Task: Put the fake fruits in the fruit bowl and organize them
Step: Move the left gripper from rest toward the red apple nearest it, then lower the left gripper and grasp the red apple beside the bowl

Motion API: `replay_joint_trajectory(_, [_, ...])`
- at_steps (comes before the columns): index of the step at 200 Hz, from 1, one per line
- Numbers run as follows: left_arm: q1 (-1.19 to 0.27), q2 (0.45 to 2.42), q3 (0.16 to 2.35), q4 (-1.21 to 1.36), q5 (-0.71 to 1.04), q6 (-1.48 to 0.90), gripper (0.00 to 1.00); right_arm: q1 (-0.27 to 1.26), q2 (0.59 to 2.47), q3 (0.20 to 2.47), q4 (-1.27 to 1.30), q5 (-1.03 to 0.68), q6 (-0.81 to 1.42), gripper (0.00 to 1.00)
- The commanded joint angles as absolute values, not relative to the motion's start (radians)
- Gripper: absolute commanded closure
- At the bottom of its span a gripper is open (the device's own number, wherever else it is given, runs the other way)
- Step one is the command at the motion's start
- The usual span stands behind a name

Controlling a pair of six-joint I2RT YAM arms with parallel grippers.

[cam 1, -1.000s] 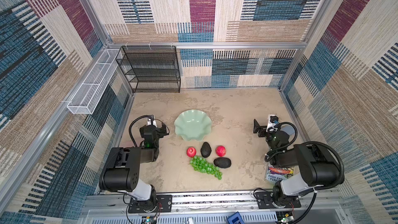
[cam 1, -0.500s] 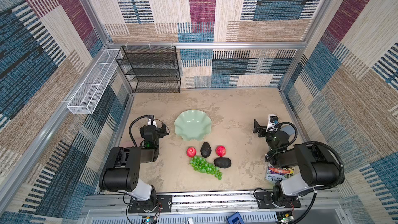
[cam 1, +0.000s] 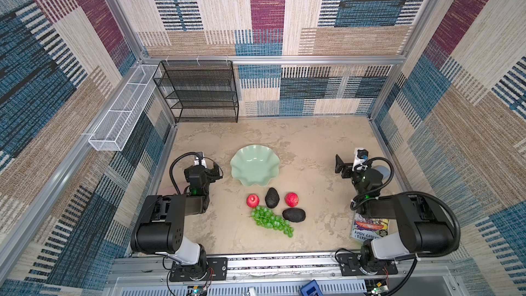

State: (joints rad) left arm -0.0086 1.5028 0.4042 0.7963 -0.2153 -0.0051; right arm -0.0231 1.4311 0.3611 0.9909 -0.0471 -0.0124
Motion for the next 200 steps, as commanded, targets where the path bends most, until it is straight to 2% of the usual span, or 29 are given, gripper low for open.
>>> replay_joint_trajectory(1, [-0.017, 1.338, 0.437, 0.655, -0.188, -0.001, 0.04, -0.023, 1.370, 0.568, 0.547, 0.009, 0.112, 0.00])
replay_joint_trajectory(19, [-0.016, 1.155, 0.538, 0.354, -0.315, -0.212, 0.01, -0.022, 1.361, 0.711, 0.348, -0.095, 0.268, 0.00])
replay_joint_trajectory(33, [-0.015, 1.066, 0.595, 0.240, -0.240, -0.285, 0.01, -0.023, 1.364, 0.739, 0.313, -0.168, 0.363, 0.00])
replay_joint_trajectory(54, [-0.015, 1.001, 0.687, 0.011, -0.149, -0.443, 0.02, -0.023, 1.350, 0.674, 0.440, -0.381, 0.388, 0.00])
replay_joint_trajectory(64, [-0.016, 0.993, 0.743, -0.139, -0.084, -0.470, 0.05, -0.022, 1.340, 0.659, 0.462, -0.421, 0.412, 0.00])
replay_joint_trajectory(76, [-0.017, 0.989, 0.786, -0.285, 0.000, -0.487, 0.07, -0.013, 1.316, 0.650, 0.442, -0.396, 0.420, 0.00])
replay_joint_trajectory(101, [-0.021, 0.990, 0.828, -0.524, 0.154, -0.494, 0.11, 0.074, 1.248, 0.649, 0.343, -0.226, 0.345, 0.00])
replay_joint_trajectory(126, [-0.062, 0.962, 0.795, -0.641, 0.245, -0.520, 0.15, 0.143, 1.225, 0.658, 0.261, -0.160, 0.319, 0.00])
replay_joint_trajectory(159, [-0.237, 0.914, 0.728, -0.685, 0.213, -0.599, 0.15, 0.167, 1.213, 0.611, 0.263, -0.123, 0.320, 0.00])
replay_joint_trajectory(200, [-0.452, 0.962, 0.704, -0.687, 0.095, -0.691, 0.15, 0.169, 1.216, 0.579, 0.261, -0.129, 0.326, 0.00])
